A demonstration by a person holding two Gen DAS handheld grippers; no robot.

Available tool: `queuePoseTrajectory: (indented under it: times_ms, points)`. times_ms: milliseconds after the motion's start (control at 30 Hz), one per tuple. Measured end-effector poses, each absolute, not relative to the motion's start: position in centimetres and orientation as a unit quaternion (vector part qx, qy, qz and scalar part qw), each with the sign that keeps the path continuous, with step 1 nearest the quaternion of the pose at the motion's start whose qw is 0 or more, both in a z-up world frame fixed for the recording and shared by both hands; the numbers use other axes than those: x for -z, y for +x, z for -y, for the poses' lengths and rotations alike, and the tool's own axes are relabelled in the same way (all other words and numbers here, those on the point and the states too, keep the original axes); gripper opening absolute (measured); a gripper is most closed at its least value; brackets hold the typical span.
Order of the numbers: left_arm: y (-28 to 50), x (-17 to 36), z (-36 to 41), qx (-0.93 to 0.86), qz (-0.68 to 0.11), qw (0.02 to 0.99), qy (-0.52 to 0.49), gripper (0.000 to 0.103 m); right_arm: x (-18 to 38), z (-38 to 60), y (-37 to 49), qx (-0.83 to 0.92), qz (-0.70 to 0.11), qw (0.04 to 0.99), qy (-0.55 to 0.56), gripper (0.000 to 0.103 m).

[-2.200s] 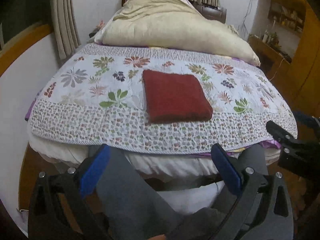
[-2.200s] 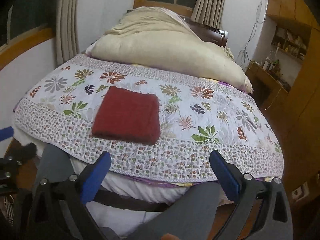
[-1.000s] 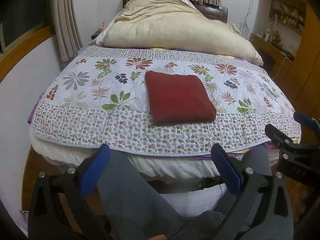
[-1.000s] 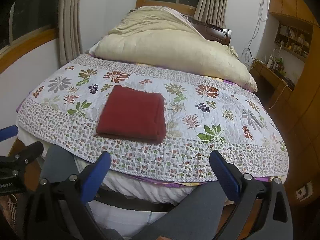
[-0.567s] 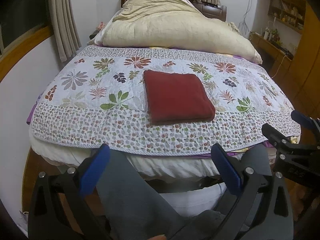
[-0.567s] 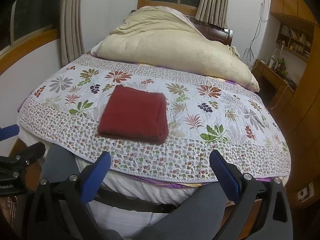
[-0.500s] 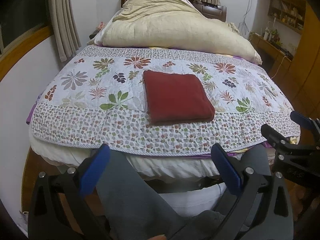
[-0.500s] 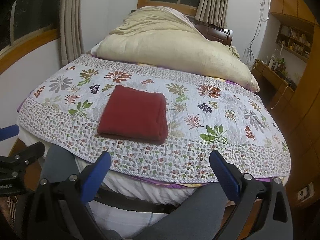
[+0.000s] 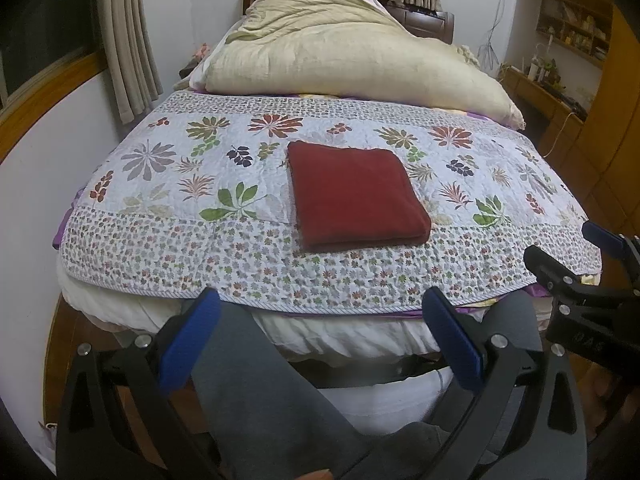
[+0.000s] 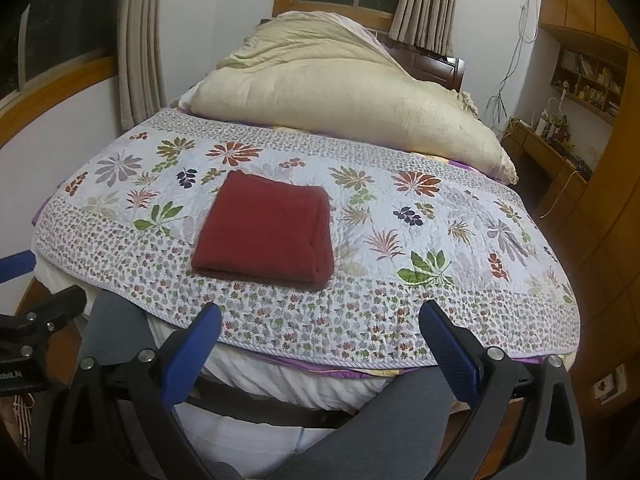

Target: Fold small clothes

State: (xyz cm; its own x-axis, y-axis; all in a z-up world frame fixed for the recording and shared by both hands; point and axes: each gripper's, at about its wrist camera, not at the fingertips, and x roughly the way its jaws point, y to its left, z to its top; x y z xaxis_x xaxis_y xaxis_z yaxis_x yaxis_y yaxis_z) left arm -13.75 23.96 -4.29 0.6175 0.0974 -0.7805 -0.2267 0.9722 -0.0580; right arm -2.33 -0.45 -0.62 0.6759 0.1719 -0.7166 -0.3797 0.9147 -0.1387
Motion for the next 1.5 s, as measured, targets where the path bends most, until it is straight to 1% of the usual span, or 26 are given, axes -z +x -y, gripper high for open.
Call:
queuePoseTrajectory:
  times_ms: [1500]
  points:
    - [-13.98, 4.72, -23.73, -0.092, -0.433, 0.894, -0.067, 0.100, 0.55, 0.79, -2.37, -0.149, -0.373, 0.906, -0.134, 0.099]
